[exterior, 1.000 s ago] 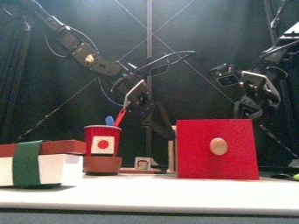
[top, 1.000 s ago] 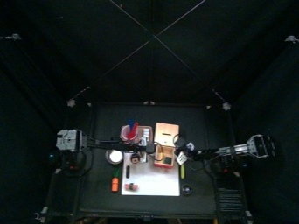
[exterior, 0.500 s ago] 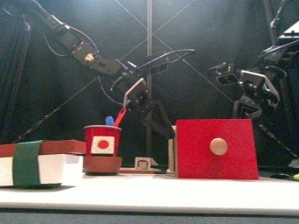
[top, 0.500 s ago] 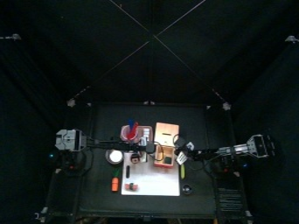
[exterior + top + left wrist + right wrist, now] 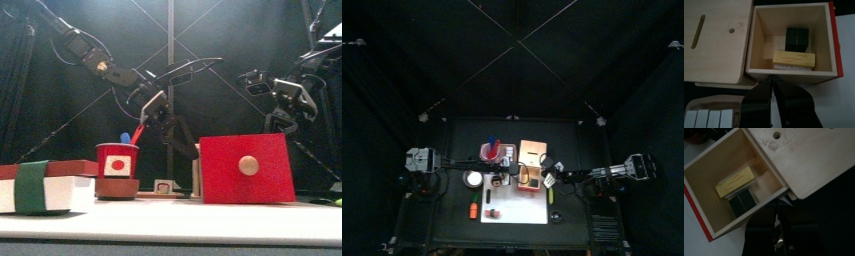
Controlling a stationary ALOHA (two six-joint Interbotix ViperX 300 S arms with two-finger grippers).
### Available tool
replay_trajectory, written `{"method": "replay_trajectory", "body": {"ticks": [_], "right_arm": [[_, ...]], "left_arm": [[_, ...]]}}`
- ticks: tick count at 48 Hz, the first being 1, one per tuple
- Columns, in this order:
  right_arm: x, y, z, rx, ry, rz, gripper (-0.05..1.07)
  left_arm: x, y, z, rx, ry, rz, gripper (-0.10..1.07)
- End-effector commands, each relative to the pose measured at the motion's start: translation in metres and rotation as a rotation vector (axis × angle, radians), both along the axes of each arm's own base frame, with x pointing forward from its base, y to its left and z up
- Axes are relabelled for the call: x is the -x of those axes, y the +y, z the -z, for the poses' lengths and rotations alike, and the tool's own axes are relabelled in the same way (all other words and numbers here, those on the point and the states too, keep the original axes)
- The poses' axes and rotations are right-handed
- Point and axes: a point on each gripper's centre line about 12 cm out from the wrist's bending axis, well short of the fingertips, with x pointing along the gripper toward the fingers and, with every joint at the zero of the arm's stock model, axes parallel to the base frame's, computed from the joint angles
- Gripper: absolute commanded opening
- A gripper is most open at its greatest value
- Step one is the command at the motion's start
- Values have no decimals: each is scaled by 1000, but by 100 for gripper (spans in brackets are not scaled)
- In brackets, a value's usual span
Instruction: Close the drawer
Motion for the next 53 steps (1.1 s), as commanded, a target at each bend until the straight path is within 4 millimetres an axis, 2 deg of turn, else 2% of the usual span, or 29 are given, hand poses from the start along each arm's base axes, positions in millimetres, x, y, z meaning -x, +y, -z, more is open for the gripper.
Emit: {"method": "replay_trajectory", "body": {"ticks": [1, 21, 31, 39, 48, 53], "right_arm": [[-6, 0, -14, 0, -50, -5, 45], [6, 1, 3, -35, 2, 23, 45], [8, 3, 7, -53, 12, 30, 45], [6, 4, 8, -59, 12, 26, 45], [2, 6, 10, -70, 11, 18, 45], [-6, 6, 4, -64, -10, 9, 45]], "left_arm": [[-6, 1, -28, -10, -74, 2, 47], [-2, 1, -19, -6, -46, -1, 47], [2, -1, -7, -1, -2, -1, 47], [0, -3, 3, 5, 21, 1, 47], [-4, -3, 0, 2, 3, 4, 47], [-6, -3, -3, -1, -6, 7, 47]]}}
